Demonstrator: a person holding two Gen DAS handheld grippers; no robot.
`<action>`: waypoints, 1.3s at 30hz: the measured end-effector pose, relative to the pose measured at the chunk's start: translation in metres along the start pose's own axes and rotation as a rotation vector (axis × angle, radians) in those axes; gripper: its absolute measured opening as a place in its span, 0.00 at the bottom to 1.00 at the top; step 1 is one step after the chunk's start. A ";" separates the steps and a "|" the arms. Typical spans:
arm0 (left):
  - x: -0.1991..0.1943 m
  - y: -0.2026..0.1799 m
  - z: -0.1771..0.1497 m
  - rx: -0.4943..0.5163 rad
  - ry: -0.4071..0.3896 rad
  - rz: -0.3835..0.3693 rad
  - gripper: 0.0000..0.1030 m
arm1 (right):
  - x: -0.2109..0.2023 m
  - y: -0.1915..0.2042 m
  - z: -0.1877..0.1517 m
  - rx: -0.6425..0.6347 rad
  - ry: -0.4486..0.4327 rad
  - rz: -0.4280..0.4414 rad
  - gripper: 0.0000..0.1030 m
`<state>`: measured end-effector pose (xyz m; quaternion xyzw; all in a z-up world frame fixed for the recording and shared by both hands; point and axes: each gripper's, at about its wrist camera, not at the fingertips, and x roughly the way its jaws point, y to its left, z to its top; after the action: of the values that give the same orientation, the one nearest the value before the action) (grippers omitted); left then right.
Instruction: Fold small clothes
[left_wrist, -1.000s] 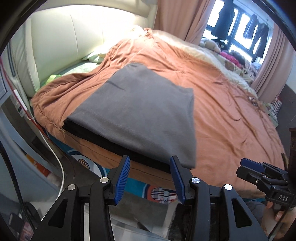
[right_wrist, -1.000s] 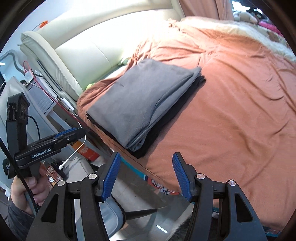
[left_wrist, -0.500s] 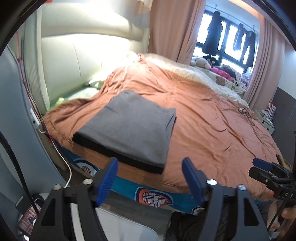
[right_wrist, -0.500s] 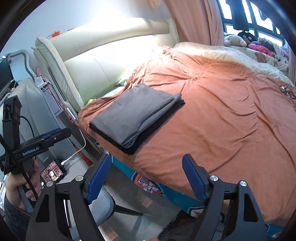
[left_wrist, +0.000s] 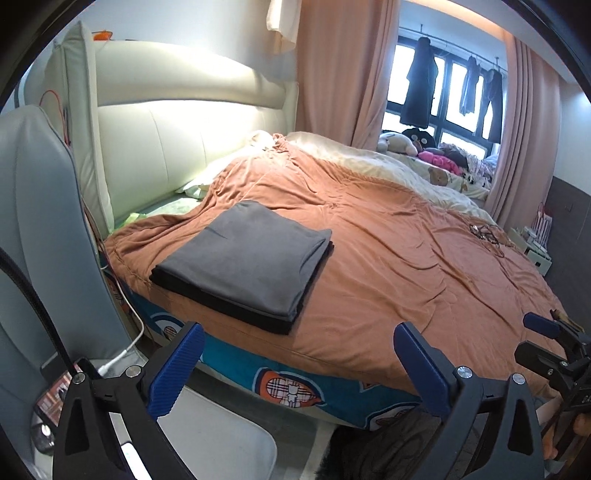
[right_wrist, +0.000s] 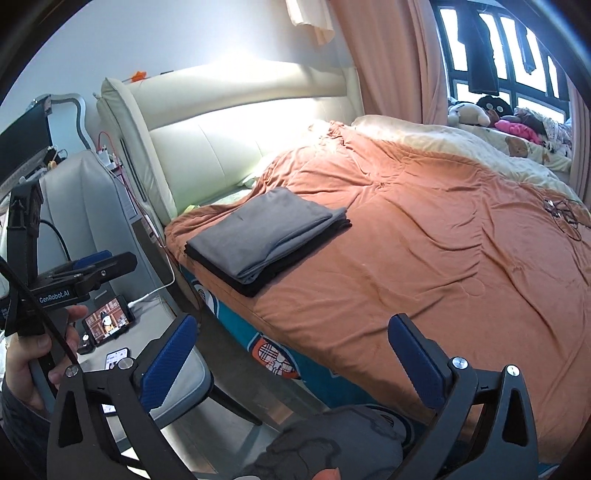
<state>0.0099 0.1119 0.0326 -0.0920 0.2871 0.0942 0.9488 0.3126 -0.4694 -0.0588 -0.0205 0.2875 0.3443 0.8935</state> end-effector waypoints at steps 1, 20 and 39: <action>-0.003 -0.002 -0.002 -0.004 -0.003 -0.005 1.00 | -0.004 -0.003 -0.003 0.005 -0.005 0.000 1.00; -0.046 -0.055 -0.051 0.031 -0.068 -0.029 1.00 | -0.067 -0.032 -0.048 0.012 -0.079 -0.008 1.00; -0.062 -0.062 -0.054 0.044 -0.087 -0.045 1.00 | -0.076 -0.049 -0.057 0.030 -0.078 -0.003 1.00</action>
<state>-0.0553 0.0321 0.0311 -0.0736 0.2456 0.0705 0.9640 0.2695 -0.5658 -0.0738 0.0060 0.2578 0.3392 0.9047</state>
